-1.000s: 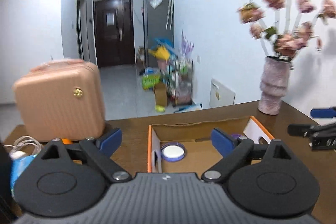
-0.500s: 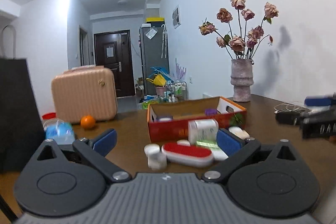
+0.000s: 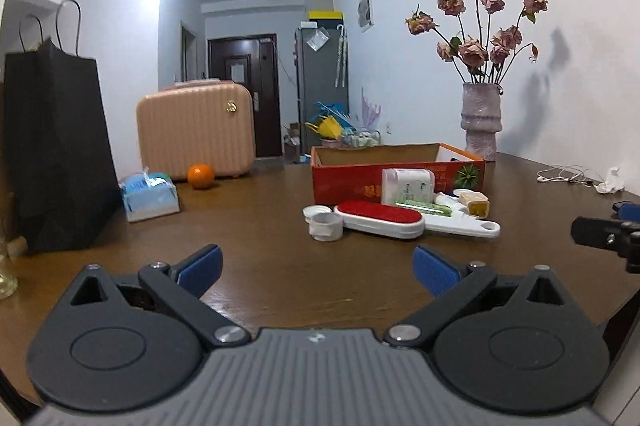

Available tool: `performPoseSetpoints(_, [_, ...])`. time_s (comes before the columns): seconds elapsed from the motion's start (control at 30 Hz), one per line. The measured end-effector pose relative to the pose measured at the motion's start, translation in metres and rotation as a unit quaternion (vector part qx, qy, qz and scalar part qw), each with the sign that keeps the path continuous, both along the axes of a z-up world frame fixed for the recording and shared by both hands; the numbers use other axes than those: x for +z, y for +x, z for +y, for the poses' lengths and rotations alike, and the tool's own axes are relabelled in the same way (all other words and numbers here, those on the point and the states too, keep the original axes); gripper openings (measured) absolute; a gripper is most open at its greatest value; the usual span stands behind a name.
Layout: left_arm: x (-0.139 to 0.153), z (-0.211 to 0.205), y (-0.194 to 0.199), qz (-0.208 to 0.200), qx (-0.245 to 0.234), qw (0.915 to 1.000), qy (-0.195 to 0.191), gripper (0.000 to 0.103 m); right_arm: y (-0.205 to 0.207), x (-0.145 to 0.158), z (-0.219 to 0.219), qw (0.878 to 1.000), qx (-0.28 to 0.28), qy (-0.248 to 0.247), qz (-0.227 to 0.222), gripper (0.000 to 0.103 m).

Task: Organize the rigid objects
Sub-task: 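Move both tools back toward the objects on the table, then grasp the clear tape roll with the left tool while the right tool grasps the green bottle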

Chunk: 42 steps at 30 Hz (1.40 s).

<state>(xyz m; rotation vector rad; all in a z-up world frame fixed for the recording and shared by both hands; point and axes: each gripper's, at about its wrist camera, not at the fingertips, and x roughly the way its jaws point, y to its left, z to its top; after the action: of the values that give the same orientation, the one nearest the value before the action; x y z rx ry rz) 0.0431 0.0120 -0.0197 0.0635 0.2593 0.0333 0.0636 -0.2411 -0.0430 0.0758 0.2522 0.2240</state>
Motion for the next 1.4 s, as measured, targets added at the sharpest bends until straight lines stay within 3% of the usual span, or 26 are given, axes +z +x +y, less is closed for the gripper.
performPoseSetpoints(0.2, [-0.008, 0.004, 0.013, 0.021, -0.007, 0.9995, -0.022, 0.103, 0.019, -0.010, 0.004, 1.000, 0.005, 0.001, 0.021, 0.100])
performPoseSetpoints(0.37, [-0.009, 0.005, 0.033, 0.032, -0.005, 0.9993, -0.020, 0.103, 0.050, -0.004, 0.010, 0.999, 0.021, -0.004, 0.029, 0.090])
performPoseSetpoints(0.47, [-0.010, 0.009, 0.060, 0.058, -0.015, 0.9974, -0.039, 0.103, 0.077, -0.001, 0.012, 0.998, 0.034, 0.010, 0.049, 0.080])
performPoseSetpoints(0.6, [-0.010, 0.011, 0.105, 0.082, -0.017, 0.9961, -0.028, 0.102, 0.111, -0.003, 0.020, 0.996, 0.052, 0.013, 0.066, 0.075])
performPoseSetpoints(0.7, [-0.009, 0.016, 0.141, 0.104, -0.035, 0.9935, -0.032, 0.090, 0.140, -0.003, 0.023, 0.996, 0.040, -0.010, 0.078, 0.074])
performPoseSetpoints(0.83, [-0.017, 0.018, 0.200, 0.142, -0.035, 0.9889, -0.024, 0.077, 0.178, -0.010, 0.014, 0.994, 0.024, -0.015, 0.109, 0.063])
performPoseSetpoints(1.0, [-0.028, 0.017, 0.251, 0.182, -0.054, 0.9813, -0.030, 0.077, 0.201, -0.015, 0.012, 0.991, 0.035, -0.032, 0.124, 0.061])
performPoseSetpoints(1.1, [-0.033, 0.013, 0.266, 0.185, -0.061, 0.9806, -0.018, 0.066, 0.215, -0.015, 0.014, 0.990, 0.050, -0.019, 0.128, 0.054])
performPoseSetpoints(1.23, [-0.037, 0.012, 0.278, 0.190, -0.068, 0.9792, -0.019, 0.044, 0.236, -0.010, 0.033, 0.988, 0.088, -0.053, 0.112, 0.042])
performPoseSetpoints(1.4, [-0.041, 0.011, 0.282, 0.194, -0.072, 0.9783, -0.017, 0.043, 0.275, -0.015, 0.052, 0.977, 0.135, -0.076, 0.148, 0.037])
